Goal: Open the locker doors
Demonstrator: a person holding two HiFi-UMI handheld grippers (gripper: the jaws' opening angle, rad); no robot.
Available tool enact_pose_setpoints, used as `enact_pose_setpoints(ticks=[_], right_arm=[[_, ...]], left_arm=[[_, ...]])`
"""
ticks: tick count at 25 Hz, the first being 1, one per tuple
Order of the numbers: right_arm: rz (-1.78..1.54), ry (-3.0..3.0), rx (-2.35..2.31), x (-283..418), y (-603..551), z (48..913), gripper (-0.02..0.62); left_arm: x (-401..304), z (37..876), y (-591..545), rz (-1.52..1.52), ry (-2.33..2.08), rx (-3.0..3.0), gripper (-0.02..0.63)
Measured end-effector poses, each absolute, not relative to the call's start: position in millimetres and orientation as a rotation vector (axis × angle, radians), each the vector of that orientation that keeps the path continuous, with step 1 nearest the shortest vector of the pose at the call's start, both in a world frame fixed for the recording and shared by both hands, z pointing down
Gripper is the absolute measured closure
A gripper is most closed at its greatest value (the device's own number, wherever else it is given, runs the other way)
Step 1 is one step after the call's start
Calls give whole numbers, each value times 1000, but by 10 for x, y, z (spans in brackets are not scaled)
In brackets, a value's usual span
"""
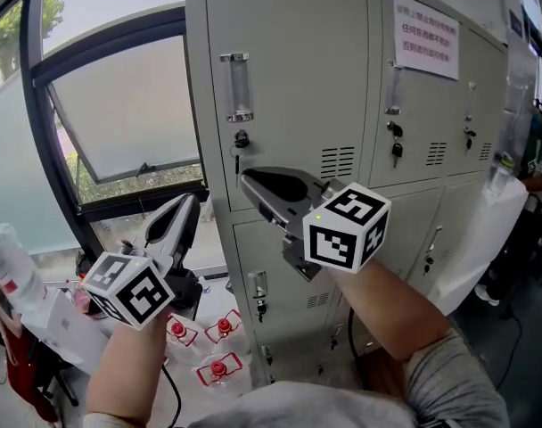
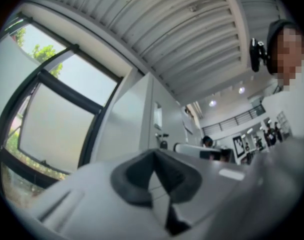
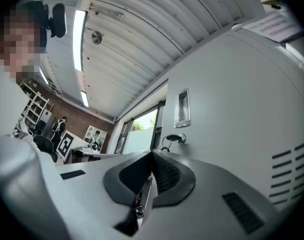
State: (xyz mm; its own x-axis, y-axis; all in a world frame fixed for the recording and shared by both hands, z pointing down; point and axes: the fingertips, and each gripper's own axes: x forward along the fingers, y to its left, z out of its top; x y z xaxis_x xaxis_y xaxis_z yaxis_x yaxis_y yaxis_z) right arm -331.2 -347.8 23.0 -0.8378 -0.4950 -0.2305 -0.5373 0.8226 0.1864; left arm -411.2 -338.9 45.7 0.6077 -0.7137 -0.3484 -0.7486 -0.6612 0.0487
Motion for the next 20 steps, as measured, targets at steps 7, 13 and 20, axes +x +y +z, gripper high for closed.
enact_pose_setpoints(ticks=[7, 13, 20], right_arm=[[424, 2760, -932, -3362, -3593, -457, 591], [481, 2757, -1103, -3414, -3807, -797, 591], [474, 2724, -1211, -3395, -3941, -894, 573]], left_arm=[[-4018, 17, -3376, 470, 1149, -2682, 601], [-4036, -355, -3349, 498, 1116, -2652, 601], [-4037, -504, -3296, 506, 1077, -2641, 601]])
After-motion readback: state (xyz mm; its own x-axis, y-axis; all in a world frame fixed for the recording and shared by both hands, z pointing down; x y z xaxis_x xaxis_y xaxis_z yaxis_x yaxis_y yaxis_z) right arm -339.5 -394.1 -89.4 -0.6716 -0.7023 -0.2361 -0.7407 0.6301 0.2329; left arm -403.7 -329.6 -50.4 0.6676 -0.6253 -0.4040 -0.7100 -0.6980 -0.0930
